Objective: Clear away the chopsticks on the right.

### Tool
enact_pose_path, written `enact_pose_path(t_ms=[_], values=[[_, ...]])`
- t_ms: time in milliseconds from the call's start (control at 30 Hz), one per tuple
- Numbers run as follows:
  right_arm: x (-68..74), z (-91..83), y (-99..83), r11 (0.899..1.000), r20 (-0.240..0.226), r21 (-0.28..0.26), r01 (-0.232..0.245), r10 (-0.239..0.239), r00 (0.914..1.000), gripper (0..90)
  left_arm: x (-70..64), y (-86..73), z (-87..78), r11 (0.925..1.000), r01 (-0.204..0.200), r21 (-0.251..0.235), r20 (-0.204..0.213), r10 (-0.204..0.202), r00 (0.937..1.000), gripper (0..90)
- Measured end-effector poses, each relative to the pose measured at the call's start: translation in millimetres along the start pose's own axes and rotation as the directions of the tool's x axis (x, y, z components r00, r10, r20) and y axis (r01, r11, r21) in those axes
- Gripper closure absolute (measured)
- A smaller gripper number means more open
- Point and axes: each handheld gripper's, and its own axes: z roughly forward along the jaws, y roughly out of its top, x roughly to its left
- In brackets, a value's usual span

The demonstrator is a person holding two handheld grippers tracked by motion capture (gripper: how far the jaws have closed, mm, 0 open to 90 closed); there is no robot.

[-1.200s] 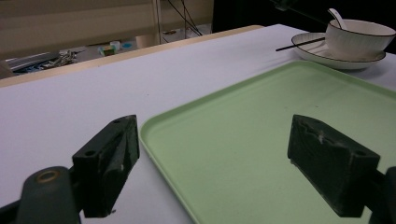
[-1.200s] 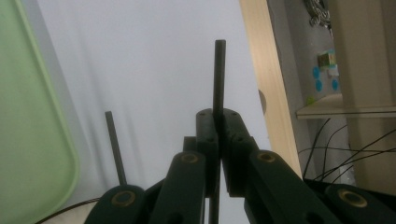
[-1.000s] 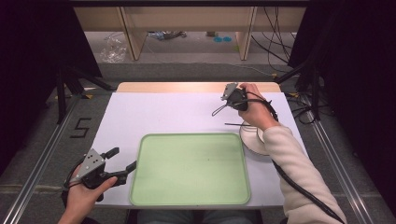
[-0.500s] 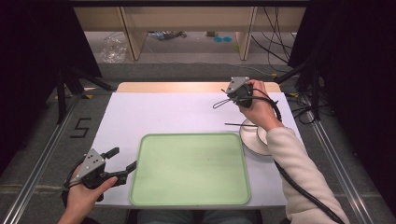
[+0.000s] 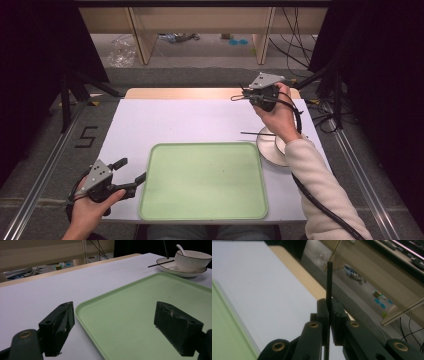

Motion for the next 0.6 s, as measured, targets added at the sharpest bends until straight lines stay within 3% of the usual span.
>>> enact_pose_path(t_ms=[67,300,367,467,533,600], values=[[-0.4,-5.4,1.5,0.998,0.024,-0.033,-0.049,0.050,0.9985,88.1,0.0,-0.2,0.4,1.0000,-0.003,0.001,0.001,0.003,1.0000,16.8],[-2.4,-14.0,3.9,0.991,0.040,-0.058,-0.122,0.124,0.9915,88.1,-0.1,0.0,0.2,1.0000,0.000,-0.001,0.001,0.000,1.0000,16.7],[-2.7,-17.3,4.3,0.984,0.050,-0.060,-0.167,0.170,0.9842,88.0,-0.1,-0.1,0.3,1.0000,-0.001,-0.001,0.002,0.001,1.0000,16.8],[-2.2,-21.1,4.3,0.970,0.060,-0.067,-0.234,0.238,0.9693,88.0,0.1,0.0,0.3,1.0000,-0.002,0.000,0.002,0.002,1.0000,16.8],[-2.7,-23.8,4.1,0.956,0.066,-0.075,-0.285,0.290,0.9548,88.0,0.1,0.0,0.4,1.0000,-0.002,-0.001,0.002,0.002,1.0000,16.8],[-2.2,-25.8,3.8,0.935,0.066,-0.079,-0.346,0.351,0.9342,88.0,0.3,0.0,0.3,1.0000,-0.004,0.000,0.003,0.004,1.0000,16.8]])
